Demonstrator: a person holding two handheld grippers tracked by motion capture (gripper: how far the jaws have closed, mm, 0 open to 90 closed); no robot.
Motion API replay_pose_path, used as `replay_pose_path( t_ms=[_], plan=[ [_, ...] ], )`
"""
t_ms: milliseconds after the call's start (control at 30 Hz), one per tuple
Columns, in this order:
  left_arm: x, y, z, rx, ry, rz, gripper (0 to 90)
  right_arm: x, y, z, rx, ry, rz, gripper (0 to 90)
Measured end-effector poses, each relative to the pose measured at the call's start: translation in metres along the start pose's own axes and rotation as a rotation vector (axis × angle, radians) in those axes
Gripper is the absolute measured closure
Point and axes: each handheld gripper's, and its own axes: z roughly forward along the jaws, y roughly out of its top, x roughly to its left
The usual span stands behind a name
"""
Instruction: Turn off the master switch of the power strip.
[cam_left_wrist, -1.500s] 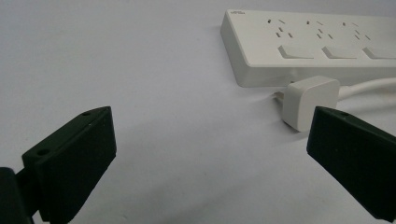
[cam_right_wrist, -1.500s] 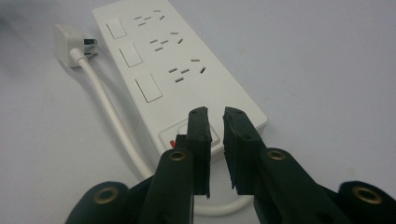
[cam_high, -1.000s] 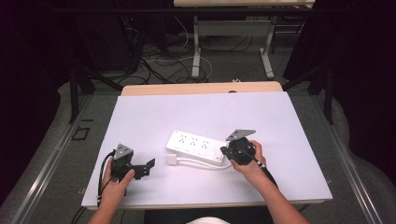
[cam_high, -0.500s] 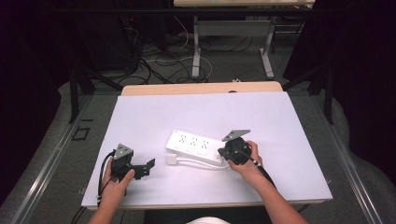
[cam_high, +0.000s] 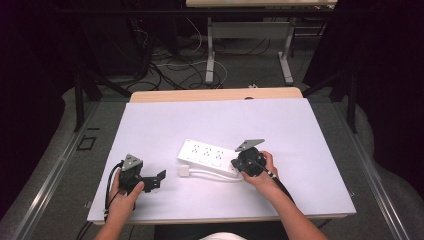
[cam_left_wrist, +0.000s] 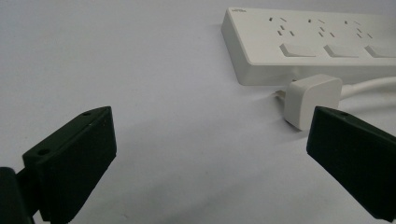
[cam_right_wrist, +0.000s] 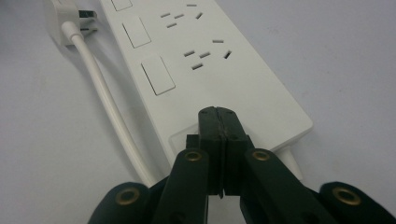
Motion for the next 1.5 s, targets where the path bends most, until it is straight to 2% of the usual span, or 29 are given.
replay_pose_path(
  t_ms=[33, 67, 100, 133, 200, 233, 267, 300, 367, 400, 733, 767, 833, 867, 900, 933, 1067, 1100, 1133, 1200, 1467, 1500],
  plan=[
    [-0.0002, -0.0001, -0.0001, 0.003, 0.000, -0.001, 1.5, 0.0002, 0.0005, -0.0001, 0.012, 0.009, -0.002, 90.0],
    [-0.0003, -0.0001, -0.0001, 0.003, 0.000, -0.001, 1.5, 0.0001, 0.0002, 0.0016, -0.011, 0.008, -0.007, 90.0],
    [-0.0004, -0.0001, -0.0002, 0.005, 0.000, -0.002, 1.5, 0.0015, -0.0001, 0.0012, -0.003, 0.010, 0.016, 90.0],
    [-0.0004, -0.0001, -0.0003, 0.005, 0.000, -0.002, 1.5, 0.0005, 0.0004, 0.0003, 0.014, 0.011, -0.001, 90.0],
    [-0.0003, -0.0001, -0.0002, 0.002, -0.001, -0.001, 1.5, 0.0006, -0.0005, 0.0022, 0.000, 0.014, 0.008, 90.0],
    [-0.0002, -0.0002, 0.0000, -0.002, 0.000, 0.000, 1.5, -0.0013, -0.0004, 0.0018, 0.007, 0.025, -0.005, 90.0],
    [-0.0002, -0.0002, 0.0000, -0.002, 0.000, 0.000, 1.5, -0.0011, -0.0013, 0.0021, -0.005, 0.025, 0.013, 90.0],
    [-0.0003, -0.0002, -0.0001, 0.000, -0.001, -0.002, 1.5, -0.0019, -0.0012, 0.0013, 0.009, 0.034, 0.016, 90.0],
    [-0.0004, -0.0002, -0.0001, 0.001, -0.001, 0.000, 1.5, -0.0017, -0.0017, 0.0026, -0.009, 0.032, 0.025, 90.0],
    [-0.0005, -0.0002, -0.0003, 0.006, -0.001, 0.002, 1.5, -0.0020, -0.0018, 0.0031, -0.018, 0.032, 0.015, 90.0],
    [-0.0008, -0.0001, 0.0002, 0.004, 0.000, 0.006, 1.5, 0.0009, -0.0017, 0.0029, 0.003, 0.009, 0.003, 90.0],
    [-0.0005, 0.0002, -0.0004, 0.010, -0.003, 0.007, 1.5, 0.0005, -0.0014, 0.0029, -0.002, 0.017, 0.027, 90.0],
    [-0.0005, -0.0001, -0.0002, 0.008, 0.000, 0.002, 1.5, -0.0008, -0.0011, 0.0012, 0.007, 0.025, 0.026, 90.0],
    [-0.0003, -0.0002, 0.0000, 0.006, 0.000, -0.001, 1.5, -0.0025, -0.0013, 0.0019, -0.021, 0.020, 0.017, 90.0],
    [-0.0001, -0.0002, 0.0002, 0.006, 0.000, 0.000, 1.5, -0.0014, -0.0010, 0.0009, -0.006, 0.024, 0.039, 90.0],
    [-0.0001, -0.0002, 0.0002, 0.006, 0.000, 0.000, 1.5, -0.0017, -0.0006, 0.0004, -0.001, 0.018, 0.023, 90.0],
    [-0.0002, -0.0002, -0.0002, 0.009, -0.002, 0.001, 1.5, 0.0002, 0.0000, 0.0008, -0.003, 0.020, 0.027, 90.0],
    [-0.0003, -0.0002, -0.0002, 0.009, 0.000, 0.000, 1.5, -0.0009, -0.0003, 0.0028, -0.034, 0.021, 0.009, 90.0],
    [-0.0003, -0.0002, -0.0002, 0.008, 0.000, 0.001, 1.5, -0.0014, 0.0004, 0.0013, -0.009, 0.021, 0.000, 89.7],
    [-0.0003, -0.0002, -0.0001, 0.006, 0.001, 0.000, 1.5, 0.0000, -0.0002, 0.0015, -0.016, 0.016, 0.027, 89.0],
    [-0.0002, -0.0002, -0.0002, 0.009, 0.000, 0.001, 1.5, 0.0005, 0.0001, 0.0013, -0.013, 0.013, 0.022, 85.9],
    [-0.0001, -0.0003, 0.0002, 0.002, 0.000, 0.000, 1.5, 0.0013, 0.0005, 0.0014, -0.011, 0.015, 0.035, 85.1]
  ],
)
